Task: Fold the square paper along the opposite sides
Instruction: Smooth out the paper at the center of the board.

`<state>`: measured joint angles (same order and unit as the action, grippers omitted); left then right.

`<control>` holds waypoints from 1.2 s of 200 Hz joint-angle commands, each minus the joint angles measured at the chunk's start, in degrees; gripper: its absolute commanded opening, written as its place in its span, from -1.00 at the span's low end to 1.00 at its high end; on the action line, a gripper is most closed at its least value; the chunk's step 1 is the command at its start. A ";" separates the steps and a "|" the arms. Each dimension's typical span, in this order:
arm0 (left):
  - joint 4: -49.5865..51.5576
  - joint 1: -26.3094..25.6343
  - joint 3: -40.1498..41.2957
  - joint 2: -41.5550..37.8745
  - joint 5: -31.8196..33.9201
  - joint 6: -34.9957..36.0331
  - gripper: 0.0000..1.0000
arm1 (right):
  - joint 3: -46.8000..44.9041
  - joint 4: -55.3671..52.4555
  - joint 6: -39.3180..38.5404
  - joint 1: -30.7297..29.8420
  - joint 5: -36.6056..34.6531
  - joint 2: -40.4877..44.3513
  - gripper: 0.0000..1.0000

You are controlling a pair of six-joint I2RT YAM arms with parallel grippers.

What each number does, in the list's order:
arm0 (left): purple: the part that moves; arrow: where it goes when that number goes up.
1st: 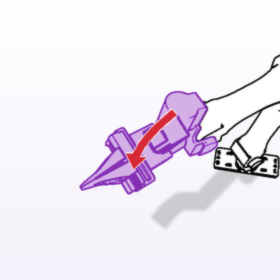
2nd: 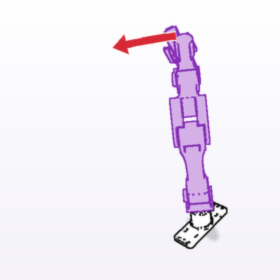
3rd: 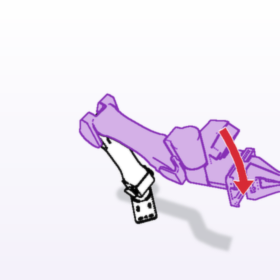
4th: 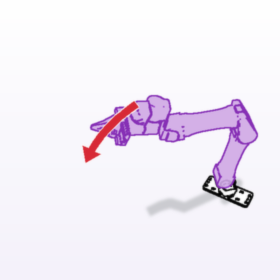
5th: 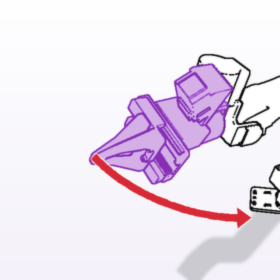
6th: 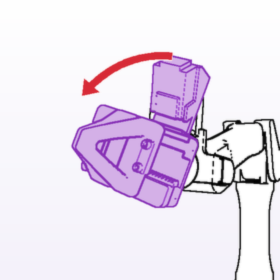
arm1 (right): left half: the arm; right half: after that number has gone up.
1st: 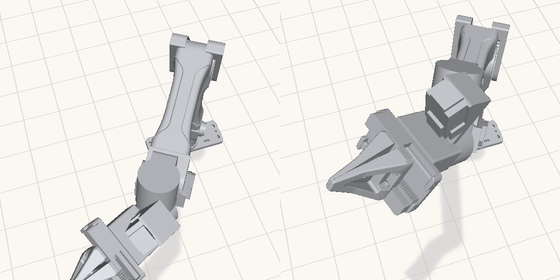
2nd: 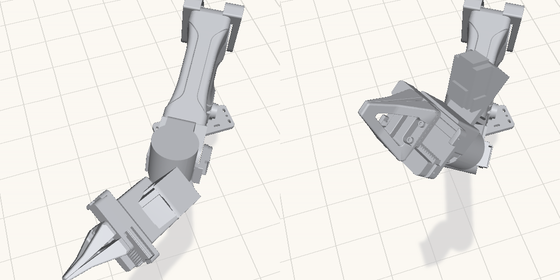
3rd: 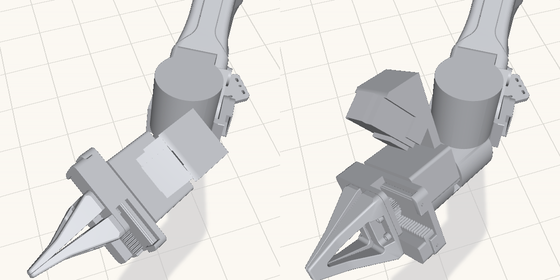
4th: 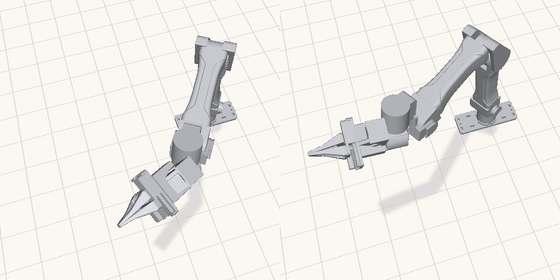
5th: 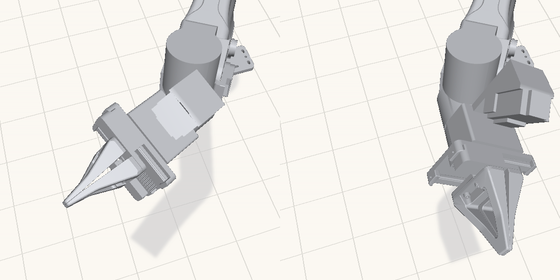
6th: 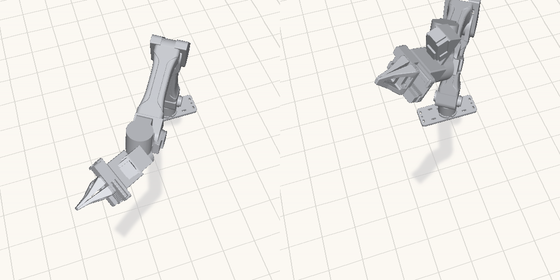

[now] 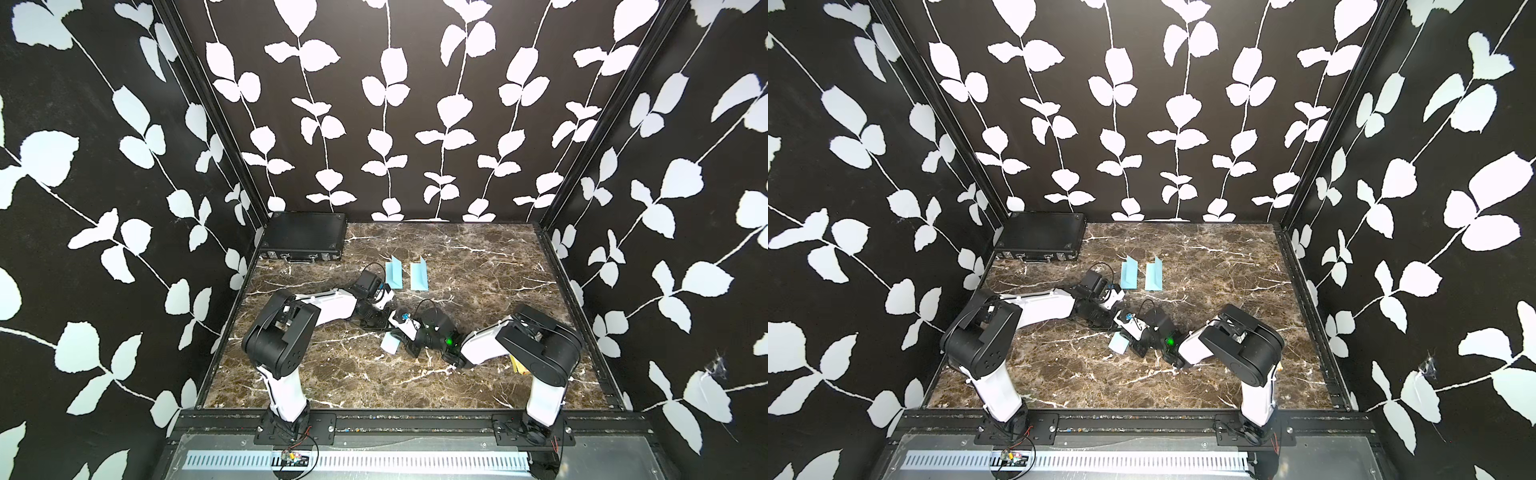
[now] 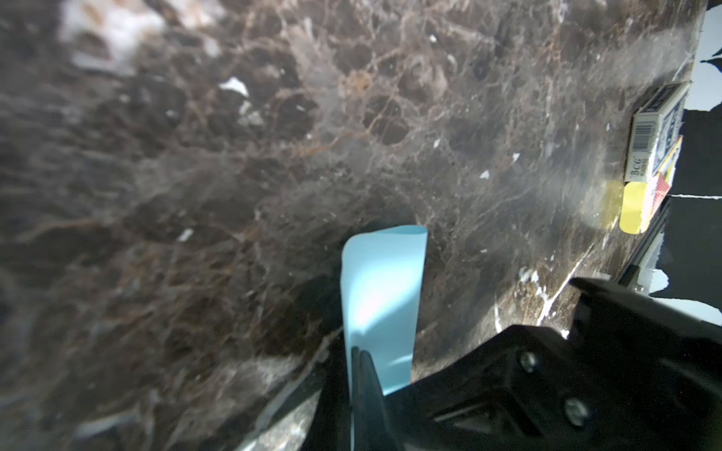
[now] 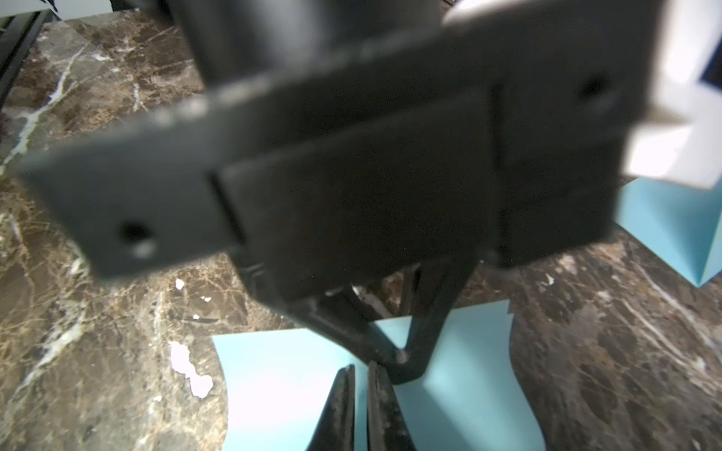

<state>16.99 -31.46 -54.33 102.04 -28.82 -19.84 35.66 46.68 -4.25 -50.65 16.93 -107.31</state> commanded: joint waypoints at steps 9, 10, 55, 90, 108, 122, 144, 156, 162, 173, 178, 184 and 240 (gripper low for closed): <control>3.53 0.00 1.06 2.04 7.40 1.25 -1.00 | -1.07 0.17 0.45 -0.76 -3.01 -3.73 -0.81; 3.51 0.00 1.06 2.08 7.43 1.32 -1.00 | -1.14 0.04 0.46 -0.76 -3.03 -3.72 -0.81; 2.35 1.02 1.42 2.29 8.60 1.64 -1.00 | -5.45 -4.21 0.21 -2.31 -6.79 0.01 -0.87; 1.99 1.15 1.08 2.87 8.78 1.91 -1.00 | -9.73 -4.45 1.75 -4.49 -9.21 2.00 -0.94; 1.99 1.12 0.89 3.00 8.69 2.08 -1.00 | -10.76 -4.79 2.14 -6.15 -10.15 3.01 -0.99; 1.84 1.17 0.95 3.00 8.61 2.19 -1.00 | -11.35 -4.64 2.30 -6.56 -9.75 4.57 -1.00; 1.65 1.09 1.14 2.80 8.30 2.07 -1.00 | -12.44 -3.61 1.98 -5.93 -10.72 11.54 -1.00; 1.22 1.06 1.35 2.55 7.63 1.69 -1.00 | -10.68 -4.77 0.65 -4.36 -8.86 13.65 -1.00; 1.29 1.06 1.48 2.30 7.55 1.65 -1.00 | -9.71 -4.66 0.37 -3.37 -7.64 13.83 -1.00; 1.37 1.07 1.59 2.04 7.35 1.47 -1.00 | -8.42 -2.88 0.19 -1.88 -6.10 13.21 -1.00; 1.13 1.05 1.70 1.98 7.14 1.46 -1.00 | -7.52 -2.15 -0.13 -1.63 -5.79 12.38 -1.00; 1.03 1.05 1.72 1.94 7.03 1.38 -1.00 | -6.42 -1.43 -0.67 -1.40 -5.40 11.13 -1.00; 1.07 1.11 1.41 3.10 7.39 1.39 -1.00 | -0.85 2.98 -1.80 -1.55 -4.10 -1.32 -1.00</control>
<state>15.68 -30.92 -54.48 102.19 -27.49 -18.92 33.80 47.07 -4.97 -51.92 12.05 -104.92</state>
